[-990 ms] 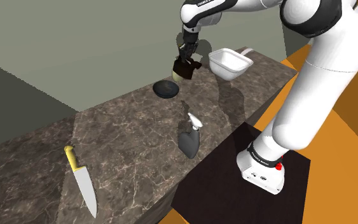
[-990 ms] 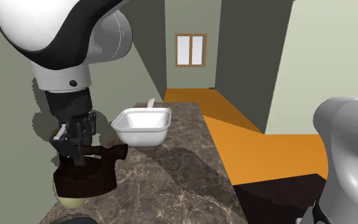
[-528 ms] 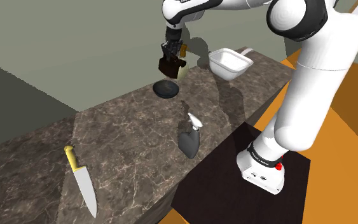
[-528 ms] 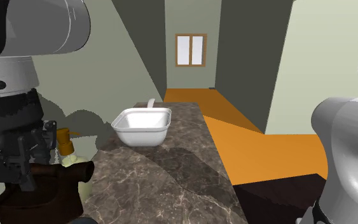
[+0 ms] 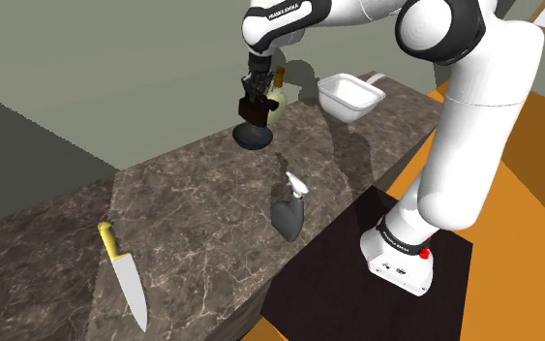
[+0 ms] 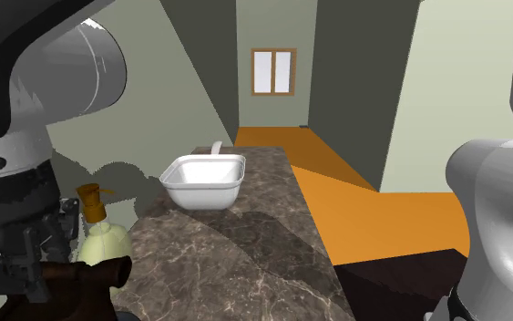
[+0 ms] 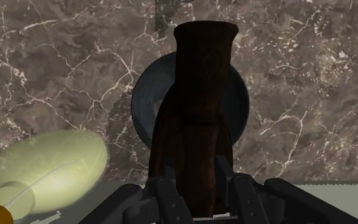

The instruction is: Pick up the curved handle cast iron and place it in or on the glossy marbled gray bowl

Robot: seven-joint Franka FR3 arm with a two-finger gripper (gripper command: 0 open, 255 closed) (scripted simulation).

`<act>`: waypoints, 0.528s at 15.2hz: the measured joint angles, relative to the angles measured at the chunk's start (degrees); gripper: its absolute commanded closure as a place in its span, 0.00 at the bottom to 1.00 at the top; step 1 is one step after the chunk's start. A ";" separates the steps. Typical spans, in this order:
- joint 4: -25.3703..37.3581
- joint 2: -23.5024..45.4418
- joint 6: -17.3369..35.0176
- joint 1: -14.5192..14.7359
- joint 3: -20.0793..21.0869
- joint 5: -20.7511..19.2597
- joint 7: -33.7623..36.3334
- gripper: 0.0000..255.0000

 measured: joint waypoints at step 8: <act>-2.70 2.65 5.31 -0.15 0.31 0.67 -0.31 1.00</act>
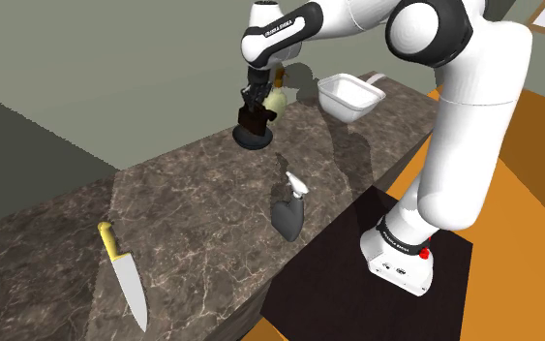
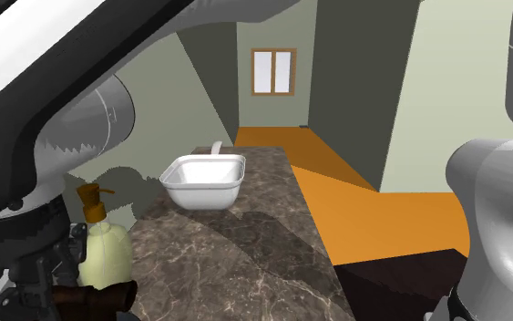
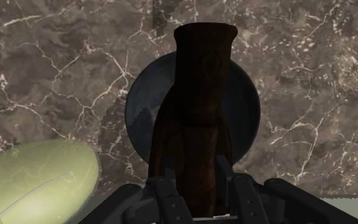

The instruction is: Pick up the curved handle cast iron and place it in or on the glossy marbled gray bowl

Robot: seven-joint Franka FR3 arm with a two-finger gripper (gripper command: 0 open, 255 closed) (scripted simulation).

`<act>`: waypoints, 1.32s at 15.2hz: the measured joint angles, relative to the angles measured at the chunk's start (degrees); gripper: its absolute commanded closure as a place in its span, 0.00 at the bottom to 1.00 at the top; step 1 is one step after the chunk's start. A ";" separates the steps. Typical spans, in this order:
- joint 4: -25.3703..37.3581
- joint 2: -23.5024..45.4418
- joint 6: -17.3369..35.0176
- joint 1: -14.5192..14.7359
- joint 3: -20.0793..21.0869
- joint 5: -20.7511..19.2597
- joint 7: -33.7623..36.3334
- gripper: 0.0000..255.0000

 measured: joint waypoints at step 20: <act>0.07 -0.44 -0.35 0.03 -0.06 -0.10 0.03 0.00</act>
